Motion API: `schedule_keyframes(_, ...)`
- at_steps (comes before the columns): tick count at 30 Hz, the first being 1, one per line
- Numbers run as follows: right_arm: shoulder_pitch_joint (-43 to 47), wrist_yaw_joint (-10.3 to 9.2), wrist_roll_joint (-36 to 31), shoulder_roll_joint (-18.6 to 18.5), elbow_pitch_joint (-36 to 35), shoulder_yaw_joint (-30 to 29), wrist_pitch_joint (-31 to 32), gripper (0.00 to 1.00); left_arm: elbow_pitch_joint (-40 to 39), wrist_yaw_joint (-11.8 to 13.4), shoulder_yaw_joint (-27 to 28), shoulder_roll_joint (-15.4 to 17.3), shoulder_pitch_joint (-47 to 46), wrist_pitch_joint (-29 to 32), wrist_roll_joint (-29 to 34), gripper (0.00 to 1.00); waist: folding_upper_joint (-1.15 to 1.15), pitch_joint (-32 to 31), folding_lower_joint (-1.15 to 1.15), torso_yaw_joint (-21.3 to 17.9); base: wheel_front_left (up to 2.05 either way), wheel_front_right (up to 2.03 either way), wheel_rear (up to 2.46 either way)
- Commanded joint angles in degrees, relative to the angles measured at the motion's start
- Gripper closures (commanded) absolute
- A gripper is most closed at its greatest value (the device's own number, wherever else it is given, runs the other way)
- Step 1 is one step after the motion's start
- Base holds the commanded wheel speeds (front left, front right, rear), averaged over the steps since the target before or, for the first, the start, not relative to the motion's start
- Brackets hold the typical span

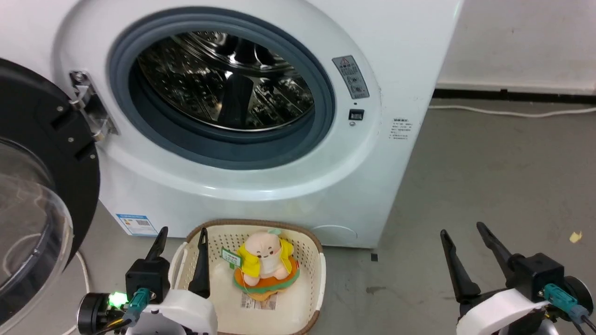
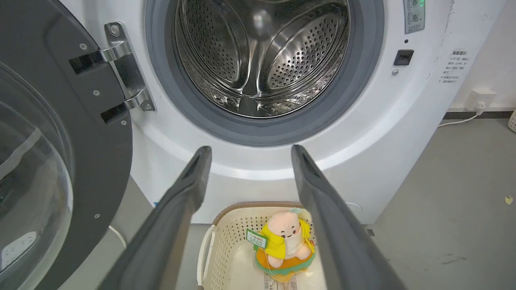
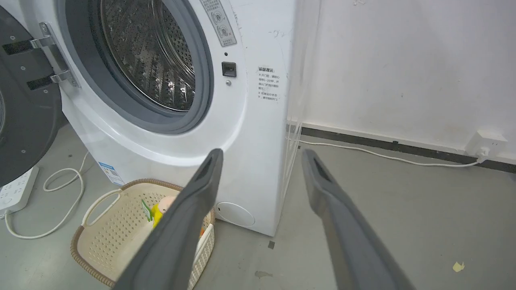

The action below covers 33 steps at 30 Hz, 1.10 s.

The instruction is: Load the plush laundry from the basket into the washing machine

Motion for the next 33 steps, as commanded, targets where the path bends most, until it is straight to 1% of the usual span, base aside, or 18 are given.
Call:
schedule_keyframes(1,-1.2,-0.01,0.7,0.0,-0.6,-0.1,-0.7,0.0,0.4,0.2,-0.4,0.3,-1.2,-0.7,-0.1,0.0,0.0,1.0,-0.01,-0.5,0.0,0.0,0.0)
schedule_keyframes(16,-3.8,-0.01,3.6,0.0,-1.7,0.5,-2.5,0.0,6.8,-0.9,-1.8,2.7,-7.0,-2.2,0.4,0.0,0.0,8.1,-0.01,-3.7,0.0,0.0,0.0)
schedule_keyframes(30,-5.4,-0.02,6.7,0.0,-2.8,0.6,-4.0,0.0,15.5,-2.2,-3.7,4.5,-13.9,-0.4,0.6,0.0,0.0,13.6,-0.01,-6.4,0.0,0.0,0.0)
schedule_keyframes(33,-5.7,-0.02,7.7,0.0,-3.1,0.8,-4.5,0.0,19.1,-2.5,-5.1,5.8,-16.3,0.2,1.6,0.0,0.0,15.5,-0.01,-7.0,0.0,0.0,0.0)
